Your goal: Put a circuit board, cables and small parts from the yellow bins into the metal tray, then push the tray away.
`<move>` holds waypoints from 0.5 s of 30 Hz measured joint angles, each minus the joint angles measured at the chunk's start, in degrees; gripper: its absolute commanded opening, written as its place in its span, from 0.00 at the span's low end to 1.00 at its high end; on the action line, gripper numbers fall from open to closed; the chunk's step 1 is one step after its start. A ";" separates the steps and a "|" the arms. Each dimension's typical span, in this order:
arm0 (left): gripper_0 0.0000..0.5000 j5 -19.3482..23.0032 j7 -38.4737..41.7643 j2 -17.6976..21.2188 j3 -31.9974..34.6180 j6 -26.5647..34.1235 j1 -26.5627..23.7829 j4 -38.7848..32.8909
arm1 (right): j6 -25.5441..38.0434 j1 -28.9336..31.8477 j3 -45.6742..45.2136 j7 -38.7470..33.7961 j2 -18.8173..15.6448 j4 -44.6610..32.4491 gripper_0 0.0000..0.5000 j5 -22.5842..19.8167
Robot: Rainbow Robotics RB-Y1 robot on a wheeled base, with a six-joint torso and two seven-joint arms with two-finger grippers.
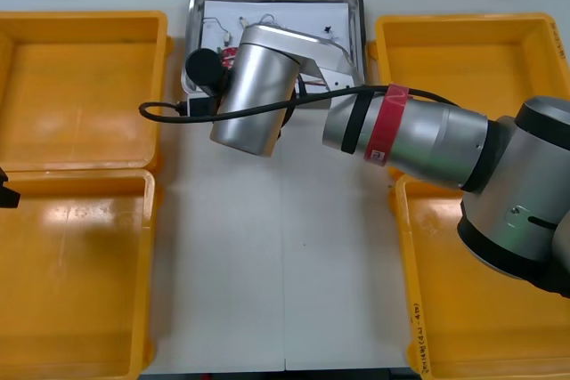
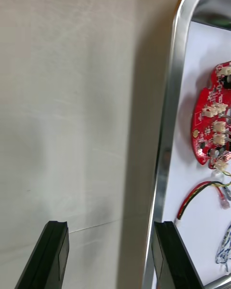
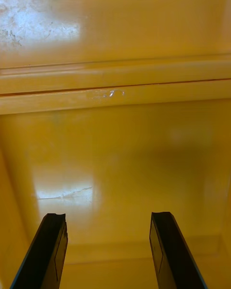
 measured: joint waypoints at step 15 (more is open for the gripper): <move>1.00 -0.01 0.00 0.00 0.01 0.00 0.00 -0.04 | 8.63 -0.03 -4.36 -8.16 -9.61 -12.34 1.00 -17.05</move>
